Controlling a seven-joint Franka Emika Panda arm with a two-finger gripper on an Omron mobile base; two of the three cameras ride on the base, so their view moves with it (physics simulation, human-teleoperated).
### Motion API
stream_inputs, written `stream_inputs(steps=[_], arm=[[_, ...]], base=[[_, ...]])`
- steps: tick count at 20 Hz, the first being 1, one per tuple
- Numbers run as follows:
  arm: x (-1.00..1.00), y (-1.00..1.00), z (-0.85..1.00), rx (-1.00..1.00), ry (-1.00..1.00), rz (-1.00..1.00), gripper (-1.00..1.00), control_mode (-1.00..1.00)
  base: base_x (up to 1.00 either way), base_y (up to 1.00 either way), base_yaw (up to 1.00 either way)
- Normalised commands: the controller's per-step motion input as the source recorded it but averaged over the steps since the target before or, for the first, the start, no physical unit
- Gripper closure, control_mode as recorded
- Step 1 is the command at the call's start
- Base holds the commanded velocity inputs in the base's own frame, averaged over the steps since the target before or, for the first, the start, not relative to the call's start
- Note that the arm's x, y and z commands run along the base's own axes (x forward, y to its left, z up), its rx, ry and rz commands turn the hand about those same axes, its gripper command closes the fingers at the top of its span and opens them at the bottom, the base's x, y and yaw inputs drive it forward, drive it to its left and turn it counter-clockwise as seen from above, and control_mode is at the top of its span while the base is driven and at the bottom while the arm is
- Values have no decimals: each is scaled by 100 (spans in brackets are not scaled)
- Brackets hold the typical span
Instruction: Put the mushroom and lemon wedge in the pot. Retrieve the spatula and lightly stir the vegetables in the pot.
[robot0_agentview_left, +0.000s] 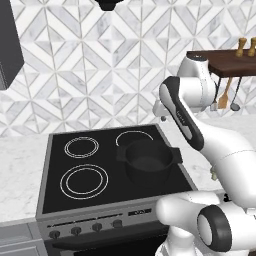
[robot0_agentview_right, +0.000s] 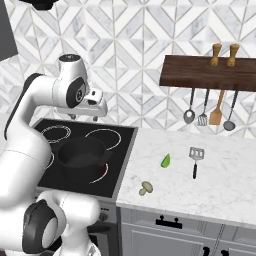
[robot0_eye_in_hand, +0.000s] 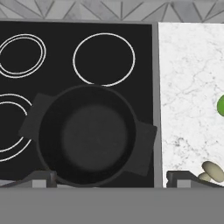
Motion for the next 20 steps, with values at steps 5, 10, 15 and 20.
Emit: stream_inputs(steps=[5, 10, 15, 20], arm=[[0, 0, 0, 0, 0, 0, -100, 100], [0, 0, 0, 0, 0, 0, -100, 100], [0, -7, -8, 0, 3, 0, -100, -100], [-9, -26, -12, 0, 7, -1, -100, -100]], base=[[15, -10, 0], [0, -10, 0], [0, -1, 0], [0, 0, 0]])
